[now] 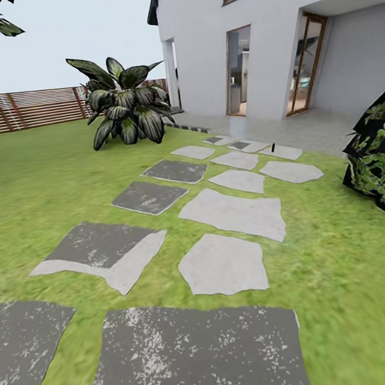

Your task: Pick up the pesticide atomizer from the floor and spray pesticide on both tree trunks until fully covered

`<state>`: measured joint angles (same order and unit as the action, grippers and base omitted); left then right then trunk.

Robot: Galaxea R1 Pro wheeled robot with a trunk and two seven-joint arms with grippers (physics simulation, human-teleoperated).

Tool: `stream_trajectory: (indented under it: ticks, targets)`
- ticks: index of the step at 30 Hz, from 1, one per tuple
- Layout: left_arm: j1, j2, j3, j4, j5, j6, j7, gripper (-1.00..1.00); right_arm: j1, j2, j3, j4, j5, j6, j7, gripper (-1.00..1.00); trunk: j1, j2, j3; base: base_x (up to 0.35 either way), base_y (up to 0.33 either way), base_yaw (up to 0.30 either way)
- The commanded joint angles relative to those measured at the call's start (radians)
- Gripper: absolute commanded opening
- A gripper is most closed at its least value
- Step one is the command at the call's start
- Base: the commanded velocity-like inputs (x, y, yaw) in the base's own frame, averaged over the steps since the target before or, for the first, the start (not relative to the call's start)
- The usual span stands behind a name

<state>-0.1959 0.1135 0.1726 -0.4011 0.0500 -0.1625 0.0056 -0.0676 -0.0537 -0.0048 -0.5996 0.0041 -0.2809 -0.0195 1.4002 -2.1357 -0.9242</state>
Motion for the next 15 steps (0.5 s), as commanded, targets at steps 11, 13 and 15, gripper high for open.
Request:
stream_trajectory:
  ticks: [11, 13, 15]
  targets:
    - [0.0, 0.0, 0.0, 0.001, 0.005, -0.003, 0.001, 1.0, -0.001, 0.0, 0.0, 0.0, 0.001, -0.003, -0.002, 1.0, 0.0, 0.0, -0.001, 0.335, 0.0, -0.002]
    - [0.0, 0.0, 0.0, 0.001, 0.005, -0.003, 0.001, 1.0, -0.001, 0.0, 0.0, 0.0, 0.001, -0.003, -0.002, 1.0, 0.0, 0.0, -0.001, 0.335, 0.0, 0.0]
    - [0.0, 0.0, 0.0, 0.001, 0.005, -0.003, 0.001, 1.0, 0.0, 0.0, 0.0, 0.001, 0.001, -0.003, -0.002, 1.0, 0.0, 0.0, -0.001, 0.335, 0.0, 0.0]
